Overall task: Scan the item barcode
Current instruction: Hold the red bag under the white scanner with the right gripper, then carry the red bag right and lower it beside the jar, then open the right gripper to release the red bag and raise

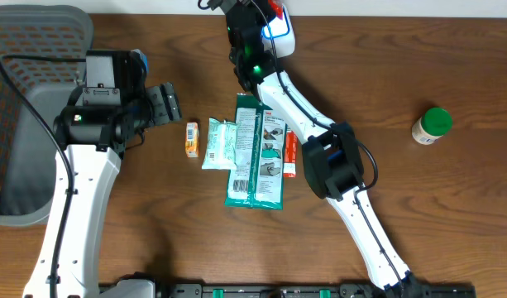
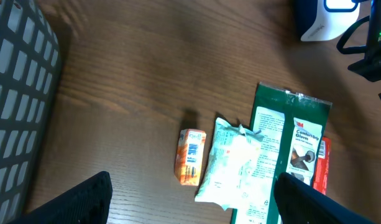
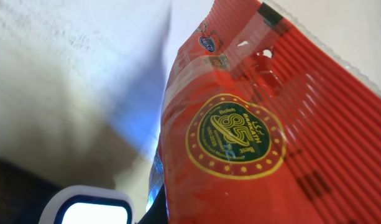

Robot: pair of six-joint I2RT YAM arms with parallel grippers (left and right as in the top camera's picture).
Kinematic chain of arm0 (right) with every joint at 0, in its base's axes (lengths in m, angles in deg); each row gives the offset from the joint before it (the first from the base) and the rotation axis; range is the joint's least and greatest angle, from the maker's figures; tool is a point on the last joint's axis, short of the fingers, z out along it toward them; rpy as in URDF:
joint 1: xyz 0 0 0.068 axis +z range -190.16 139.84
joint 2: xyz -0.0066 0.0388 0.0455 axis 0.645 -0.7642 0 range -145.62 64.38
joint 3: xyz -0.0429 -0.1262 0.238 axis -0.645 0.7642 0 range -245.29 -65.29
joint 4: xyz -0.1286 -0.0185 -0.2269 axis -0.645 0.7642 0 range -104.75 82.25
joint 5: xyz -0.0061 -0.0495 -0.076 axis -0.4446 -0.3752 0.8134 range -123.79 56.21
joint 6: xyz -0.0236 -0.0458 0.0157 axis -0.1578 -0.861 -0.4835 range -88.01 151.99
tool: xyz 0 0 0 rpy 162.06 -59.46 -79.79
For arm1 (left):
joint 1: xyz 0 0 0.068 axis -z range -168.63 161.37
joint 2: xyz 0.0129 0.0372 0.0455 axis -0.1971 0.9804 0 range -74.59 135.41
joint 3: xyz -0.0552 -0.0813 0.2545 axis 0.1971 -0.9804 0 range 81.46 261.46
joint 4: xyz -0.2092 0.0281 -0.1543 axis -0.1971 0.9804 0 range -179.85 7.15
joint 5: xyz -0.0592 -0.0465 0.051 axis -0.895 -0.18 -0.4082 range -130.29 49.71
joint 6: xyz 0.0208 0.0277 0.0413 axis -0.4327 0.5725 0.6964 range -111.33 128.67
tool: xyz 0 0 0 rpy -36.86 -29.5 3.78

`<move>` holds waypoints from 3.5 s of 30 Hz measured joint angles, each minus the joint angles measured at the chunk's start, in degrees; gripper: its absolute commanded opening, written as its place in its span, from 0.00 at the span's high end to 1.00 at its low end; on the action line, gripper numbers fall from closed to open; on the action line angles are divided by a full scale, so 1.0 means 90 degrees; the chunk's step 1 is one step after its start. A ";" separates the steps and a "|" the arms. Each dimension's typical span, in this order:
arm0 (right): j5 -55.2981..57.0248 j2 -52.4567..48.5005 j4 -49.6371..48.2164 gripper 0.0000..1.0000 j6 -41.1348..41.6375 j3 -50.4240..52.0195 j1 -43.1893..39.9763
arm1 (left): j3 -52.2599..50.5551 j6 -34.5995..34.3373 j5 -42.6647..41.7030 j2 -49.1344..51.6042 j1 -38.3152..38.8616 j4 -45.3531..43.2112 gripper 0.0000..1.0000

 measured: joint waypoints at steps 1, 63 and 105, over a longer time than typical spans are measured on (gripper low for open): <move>0.0002 0.0000 0.0061 0.99 0.0002 0.0000 -0.0005 | 0.0000 0.0000 0.0002 0.0000 0.0000 0.0000 0.16; -0.4651 0.4274 0.8087 0.39 0.4129 0.5338 -0.4017 | 0.0000 0.0000 0.0002 0.0000 0.0000 0.0000 0.16; -0.5391 0.5493 0.7708 0.69 0.5583 0.5967 -0.3383 | 0.0000 0.0000 0.0002 0.0000 0.0000 0.0000 0.16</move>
